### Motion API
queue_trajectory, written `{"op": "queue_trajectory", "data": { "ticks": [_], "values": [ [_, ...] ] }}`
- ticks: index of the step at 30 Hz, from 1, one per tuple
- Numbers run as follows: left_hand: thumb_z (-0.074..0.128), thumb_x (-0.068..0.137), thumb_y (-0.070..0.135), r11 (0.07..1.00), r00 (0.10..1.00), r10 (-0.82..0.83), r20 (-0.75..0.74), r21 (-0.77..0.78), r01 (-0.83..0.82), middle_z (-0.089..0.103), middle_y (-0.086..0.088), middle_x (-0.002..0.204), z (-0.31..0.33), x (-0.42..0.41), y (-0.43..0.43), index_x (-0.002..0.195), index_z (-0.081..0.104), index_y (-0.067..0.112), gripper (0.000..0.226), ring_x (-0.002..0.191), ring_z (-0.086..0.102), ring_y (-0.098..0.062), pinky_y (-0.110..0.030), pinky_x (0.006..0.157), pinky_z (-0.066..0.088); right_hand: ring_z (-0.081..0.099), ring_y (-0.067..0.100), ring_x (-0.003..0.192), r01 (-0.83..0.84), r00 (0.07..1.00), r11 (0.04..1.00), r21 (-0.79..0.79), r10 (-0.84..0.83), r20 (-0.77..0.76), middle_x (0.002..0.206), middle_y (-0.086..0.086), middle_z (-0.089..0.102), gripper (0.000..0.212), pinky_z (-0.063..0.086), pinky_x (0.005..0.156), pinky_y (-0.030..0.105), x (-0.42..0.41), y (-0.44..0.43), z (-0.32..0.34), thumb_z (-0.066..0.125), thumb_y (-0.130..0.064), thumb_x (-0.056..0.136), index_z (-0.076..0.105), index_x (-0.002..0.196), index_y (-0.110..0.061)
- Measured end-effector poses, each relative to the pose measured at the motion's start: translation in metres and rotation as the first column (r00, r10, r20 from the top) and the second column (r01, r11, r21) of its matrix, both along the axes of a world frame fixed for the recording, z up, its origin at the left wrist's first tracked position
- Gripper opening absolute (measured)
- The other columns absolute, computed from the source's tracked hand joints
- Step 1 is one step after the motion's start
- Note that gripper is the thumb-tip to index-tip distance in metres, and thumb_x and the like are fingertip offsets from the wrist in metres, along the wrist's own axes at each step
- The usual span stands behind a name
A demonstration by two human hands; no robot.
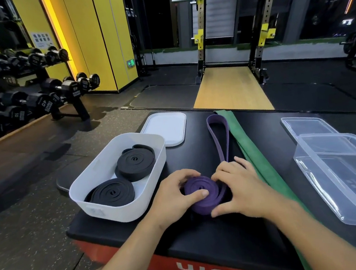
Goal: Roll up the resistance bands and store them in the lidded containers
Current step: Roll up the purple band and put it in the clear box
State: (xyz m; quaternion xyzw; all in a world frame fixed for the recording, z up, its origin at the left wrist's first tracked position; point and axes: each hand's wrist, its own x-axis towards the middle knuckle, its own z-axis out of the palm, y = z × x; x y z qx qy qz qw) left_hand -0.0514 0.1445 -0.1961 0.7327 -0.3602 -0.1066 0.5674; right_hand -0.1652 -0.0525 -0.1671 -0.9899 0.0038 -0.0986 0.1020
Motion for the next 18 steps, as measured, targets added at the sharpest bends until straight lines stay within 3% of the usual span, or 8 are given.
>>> {"op": "queue_trajectory", "data": {
  "ticks": [4,7,11,15,18],
  "values": [
    [0.092,0.077,0.020,1.000,1.000,0.001,-0.013,-0.011,-0.001,0.076,0.010,0.111,0.000,0.001,-0.001,0.109,0.073,0.028,0.039,0.107,0.072,-0.009,-0.036,0.102,0.055,0.034,-0.012,0.135,-0.044,0.994,0.996,0.078,0.052,-0.094,0.138,-0.032,0.048,0.059,0.002,0.127,0.038,-0.006,-0.024,0.008,0.073,-0.053,0.086,0.051,0.141,-0.045],
    [0.092,0.076,0.022,1.000,1.000,-0.011,-0.025,-0.015,0.010,0.075,0.011,0.115,-0.001,0.001,-0.001,0.113,0.071,0.028,0.043,0.111,0.070,-0.008,-0.036,0.106,0.053,0.029,-0.012,0.142,-0.045,0.989,0.988,0.149,0.065,-0.132,0.149,-0.030,0.043,0.077,-0.005,0.125,0.027,0.000,-0.018,0.015,0.074,-0.034,0.090,0.034,0.155,-0.042],
    [0.093,0.076,0.015,0.998,0.998,-0.042,-0.055,-0.046,0.039,0.073,0.009,0.119,0.000,0.001,0.000,0.121,0.065,0.025,0.054,0.117,0.067,-0.007,-0.031,0.107,0.052,0.034,-0.010,0.142,-0.086,0.966,0.960,0.265,0.145,-0.214,0.154,-0.021,0.046,0.090,-0.006,0.127,0.029,0.008,-0.002,0.017,0.064,-0.011,0.085,0.023,0.159,-0.040],
    [0.093,0.076,0.020,0.997,0.998,-0.048,-0.039,-0.069,0.046,0.054,0.018,0.130,0.001,-0.002,0.000,0.131,0.052,0.036,0.071,0.125,0.060,-0.005,-0.023,0.099,0.052,0.031,-0.016,0.139,-0.075,0.969,0.944,0.322,0.146,-0.200,0.152,-0.029,0.042,0.092,-0.005,0.127,0.031,0.008,0.005,0.014,0.060,-0.010,0.079,0.026,0.158,-0.042],
    [0.094,0.076,0.027,0.999,1.000,-0.021,0.003,-0.033,0.021,0.037,0.019,0.138,0.001,-0.002,0.001,0.142,0.043,0.046,0.085,0.131,0.051,0.003,-0.017,0.096,0.052,0.037,-0.016,0.125,-0.067,0.969,0.966,0.251,0.123,-0.212,0.133,-0.037,0.042,0.091,0.002,0.125,0.031,0.008,0.004,0.017,0.061,-0.029,0.070,0.032,0.155,-0.046]
  ]
}}
